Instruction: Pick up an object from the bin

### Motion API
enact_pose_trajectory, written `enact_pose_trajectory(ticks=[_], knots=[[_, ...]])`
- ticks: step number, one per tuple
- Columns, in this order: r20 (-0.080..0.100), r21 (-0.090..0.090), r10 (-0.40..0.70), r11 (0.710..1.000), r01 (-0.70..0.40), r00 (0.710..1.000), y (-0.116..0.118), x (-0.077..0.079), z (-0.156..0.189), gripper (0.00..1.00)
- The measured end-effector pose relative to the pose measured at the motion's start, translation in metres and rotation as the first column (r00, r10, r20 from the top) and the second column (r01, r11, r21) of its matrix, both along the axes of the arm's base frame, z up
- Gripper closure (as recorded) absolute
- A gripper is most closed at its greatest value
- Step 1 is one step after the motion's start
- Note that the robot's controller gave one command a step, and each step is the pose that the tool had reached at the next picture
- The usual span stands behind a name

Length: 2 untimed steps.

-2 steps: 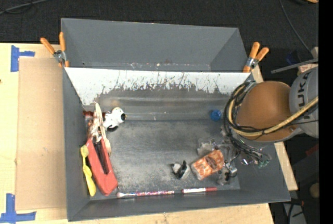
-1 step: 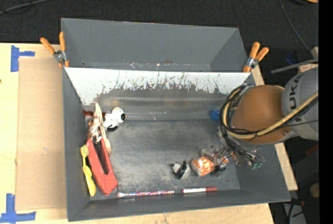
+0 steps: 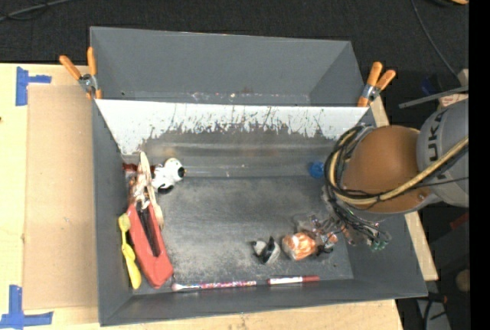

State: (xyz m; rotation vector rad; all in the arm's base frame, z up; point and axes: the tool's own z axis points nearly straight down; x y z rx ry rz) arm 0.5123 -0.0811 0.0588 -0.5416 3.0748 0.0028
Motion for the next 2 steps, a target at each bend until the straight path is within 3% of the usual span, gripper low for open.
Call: enact_pose_trajectory(ticks=[1,2], knots=[[-0.009,0.002,0.036,0.999,-0.036,0.999,0.020,-0.009,0.067,1.00],[-0.012,0.003,0.030,1.000,-0.030,0.999,0.006,0.010,0.151,1.00]])
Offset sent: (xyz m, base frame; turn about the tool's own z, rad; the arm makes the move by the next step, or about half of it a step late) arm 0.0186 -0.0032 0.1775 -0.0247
